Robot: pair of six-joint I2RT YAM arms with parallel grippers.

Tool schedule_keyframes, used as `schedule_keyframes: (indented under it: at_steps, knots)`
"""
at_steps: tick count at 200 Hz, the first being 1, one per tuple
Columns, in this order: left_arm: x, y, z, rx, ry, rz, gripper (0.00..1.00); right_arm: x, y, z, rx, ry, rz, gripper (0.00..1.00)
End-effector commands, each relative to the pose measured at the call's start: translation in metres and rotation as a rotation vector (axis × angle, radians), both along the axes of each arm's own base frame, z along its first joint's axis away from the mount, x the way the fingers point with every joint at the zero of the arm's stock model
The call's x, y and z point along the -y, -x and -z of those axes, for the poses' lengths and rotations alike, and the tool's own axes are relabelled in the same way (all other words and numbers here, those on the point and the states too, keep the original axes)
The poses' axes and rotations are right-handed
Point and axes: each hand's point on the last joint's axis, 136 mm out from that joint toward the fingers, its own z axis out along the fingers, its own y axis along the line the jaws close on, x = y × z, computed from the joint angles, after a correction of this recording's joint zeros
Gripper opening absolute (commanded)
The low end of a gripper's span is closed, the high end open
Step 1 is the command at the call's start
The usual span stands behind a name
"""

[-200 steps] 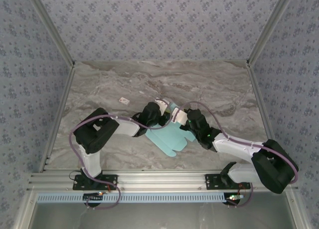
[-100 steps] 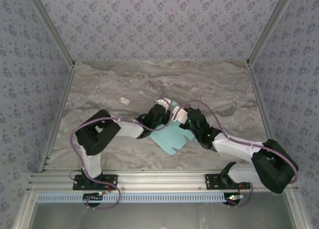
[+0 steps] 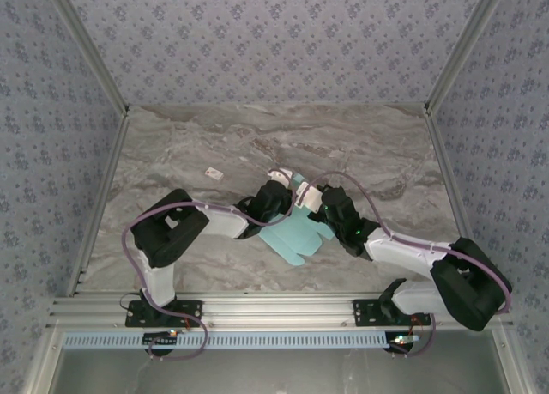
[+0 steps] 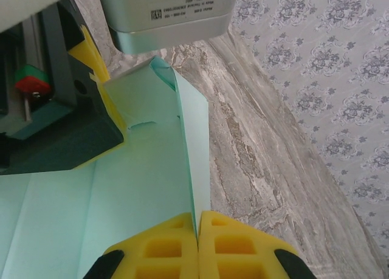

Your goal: Fold the paper box

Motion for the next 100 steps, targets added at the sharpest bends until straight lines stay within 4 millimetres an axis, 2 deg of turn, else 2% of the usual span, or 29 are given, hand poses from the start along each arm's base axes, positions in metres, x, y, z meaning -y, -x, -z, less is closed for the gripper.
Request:
schedule_keyframes:
  at_steps: [1,52,100]
  knots:
    - [-0.025,-0.027,0.001,0.064,-0.021,-0.077,0.27,-0.020,0.013,0.003,-0.058,-0.033,-0.084,0.00]
    - [-0.009,-0.013,-0.011,0.103,-0.023,0.098,0.44,-0.015,0.010,-0.002,-0.051,-0.021,-0.076,0.00]
    - [-0.009,-0.006,-0.022,0.128,-0.006,0.160,0.60,-0.013,0.010,0.000,-0.057,-0.014,-0.073,0.00]
